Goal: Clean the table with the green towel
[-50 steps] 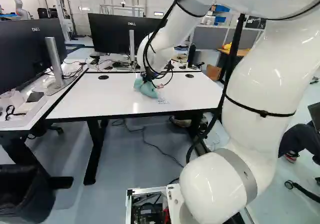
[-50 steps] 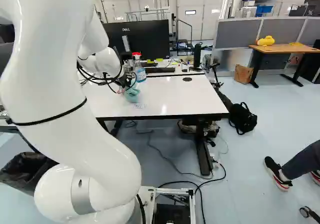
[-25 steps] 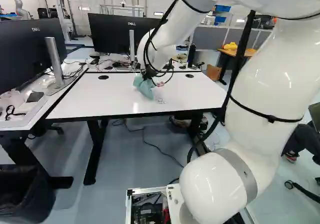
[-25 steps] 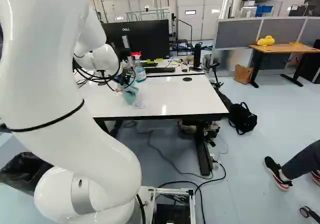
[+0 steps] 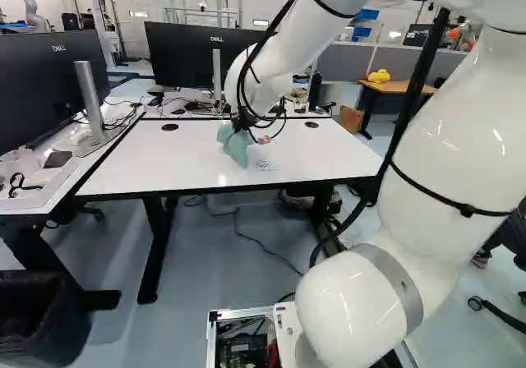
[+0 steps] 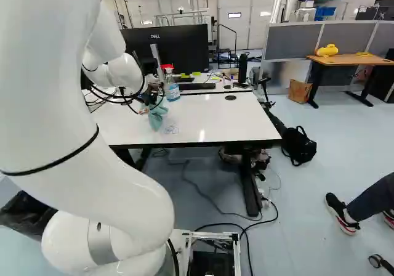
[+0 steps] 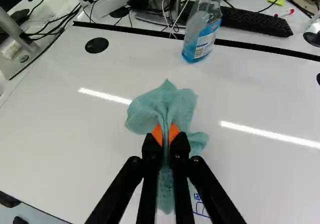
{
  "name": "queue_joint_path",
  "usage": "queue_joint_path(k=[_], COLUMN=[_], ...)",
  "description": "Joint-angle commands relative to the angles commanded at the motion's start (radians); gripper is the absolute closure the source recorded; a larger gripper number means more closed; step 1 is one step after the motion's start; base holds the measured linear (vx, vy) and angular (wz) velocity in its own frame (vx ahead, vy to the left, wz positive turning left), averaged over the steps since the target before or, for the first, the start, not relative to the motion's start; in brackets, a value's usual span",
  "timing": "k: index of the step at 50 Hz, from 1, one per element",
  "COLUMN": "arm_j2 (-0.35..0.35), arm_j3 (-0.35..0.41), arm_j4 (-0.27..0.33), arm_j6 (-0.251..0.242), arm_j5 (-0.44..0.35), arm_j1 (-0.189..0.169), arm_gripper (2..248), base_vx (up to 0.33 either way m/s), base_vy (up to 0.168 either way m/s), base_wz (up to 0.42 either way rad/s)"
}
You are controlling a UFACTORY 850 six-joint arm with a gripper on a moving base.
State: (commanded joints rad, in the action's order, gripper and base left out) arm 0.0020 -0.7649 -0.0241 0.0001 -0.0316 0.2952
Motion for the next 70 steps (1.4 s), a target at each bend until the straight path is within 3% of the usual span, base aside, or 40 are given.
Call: queue_joint_path(k=[29,70], arm_j2=[0.091,0.159], arm_j3=[0.090,0.154], arm_j4=[0.000,0.000], arm_j6=[0.000,0.000], arm_j5=[0.000,0.000], arm_j1=[0.005,-0.065], arm_gripper=[215,215], base_vx=[0.000,0.000], base_vy=[0.000,0.000], base_wz=[0.000,0.000])
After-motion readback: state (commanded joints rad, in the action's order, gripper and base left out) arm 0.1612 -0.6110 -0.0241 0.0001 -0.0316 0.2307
